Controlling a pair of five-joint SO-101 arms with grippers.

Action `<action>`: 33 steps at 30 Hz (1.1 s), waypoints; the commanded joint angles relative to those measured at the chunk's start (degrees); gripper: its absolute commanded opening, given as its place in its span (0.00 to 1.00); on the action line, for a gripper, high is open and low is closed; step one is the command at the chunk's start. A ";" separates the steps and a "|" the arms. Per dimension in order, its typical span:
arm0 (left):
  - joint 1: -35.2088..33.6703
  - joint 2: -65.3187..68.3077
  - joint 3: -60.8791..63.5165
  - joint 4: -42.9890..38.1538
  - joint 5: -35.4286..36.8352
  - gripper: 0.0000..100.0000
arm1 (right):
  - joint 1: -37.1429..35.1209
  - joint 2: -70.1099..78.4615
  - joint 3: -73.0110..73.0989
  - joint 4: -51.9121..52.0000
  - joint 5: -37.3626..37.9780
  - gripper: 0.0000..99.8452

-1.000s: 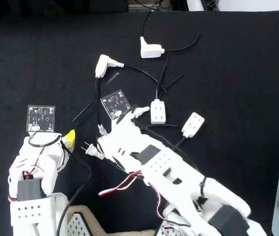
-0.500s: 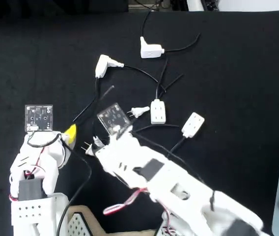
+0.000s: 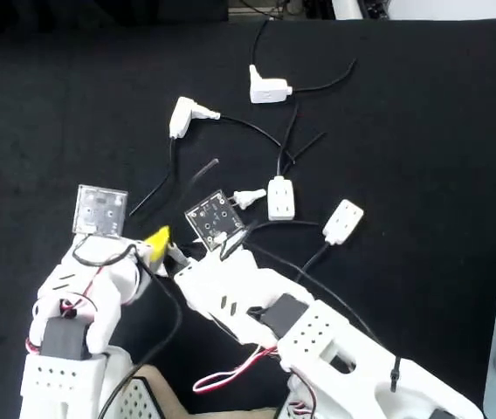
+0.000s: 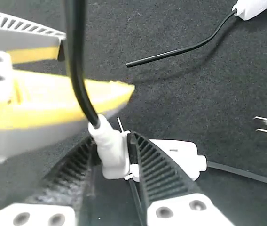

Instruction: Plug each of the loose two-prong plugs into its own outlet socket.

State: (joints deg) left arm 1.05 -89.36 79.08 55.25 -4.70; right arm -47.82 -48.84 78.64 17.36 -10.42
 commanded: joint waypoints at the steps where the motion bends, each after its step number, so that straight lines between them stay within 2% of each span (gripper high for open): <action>1: 5.05 -0.62 -5.67 4.66 -0.62 0.26 | -0.53 -1.36 -1.98 2.11 0.53 0.01; 5: 7.60 -0.62 -5.49 6.07 -5.01 0.26 | -0.35 -1.36 -2.77 3.43 0.35 0.01; 9: 7.08 -0.62 -5.49 6.07 -5.19 0.26 | -0.26 -1.36 -2.86 3.43 0.18 0.01; 15: -2.51 -0.62 -6.02 6.07 -4.75 0.26 | -0.18 -1.36 -3.38 3.08 0.09 0.01; 21: -10.68 -0.62 -5.85 5.98 0.35 0.26 | -0.09 0.04 -5.41 2.99 -0.62 0.01; 26: -12.53 -0.62 -5.49 5.98 0.97 0.26 | 2.55 9.71 -10.86 2.90 -2.73 0.01; 33: -12.79 -0.62 -4.26 5.98 0.62 0.26 | 2.99 19.74 -12.18 -2.99 -2.64 0.01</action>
State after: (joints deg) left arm -10.99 -89.71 76.97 61.05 -4.18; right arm -45.98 -30.90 69.58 16.48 -12.62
